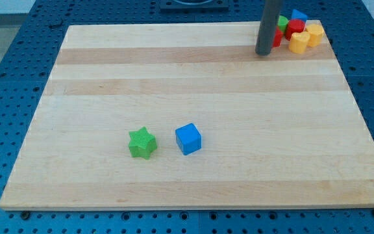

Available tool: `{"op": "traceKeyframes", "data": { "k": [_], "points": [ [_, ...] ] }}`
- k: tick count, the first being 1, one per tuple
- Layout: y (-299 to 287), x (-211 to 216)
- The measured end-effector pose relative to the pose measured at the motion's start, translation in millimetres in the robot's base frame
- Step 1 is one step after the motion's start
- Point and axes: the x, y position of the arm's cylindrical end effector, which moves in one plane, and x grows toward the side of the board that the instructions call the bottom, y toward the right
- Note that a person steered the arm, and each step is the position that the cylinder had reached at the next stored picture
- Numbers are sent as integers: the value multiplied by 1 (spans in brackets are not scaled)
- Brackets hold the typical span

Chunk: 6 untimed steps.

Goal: Point your arm towards the blue cube

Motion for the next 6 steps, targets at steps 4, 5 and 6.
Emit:
{"op": "traceKeyframes", "data": {
  "k": [4, 5, 6],
  "points": [
    [-91, 231],
    [-110, 243],
    [-128, 233]
  ]
}}
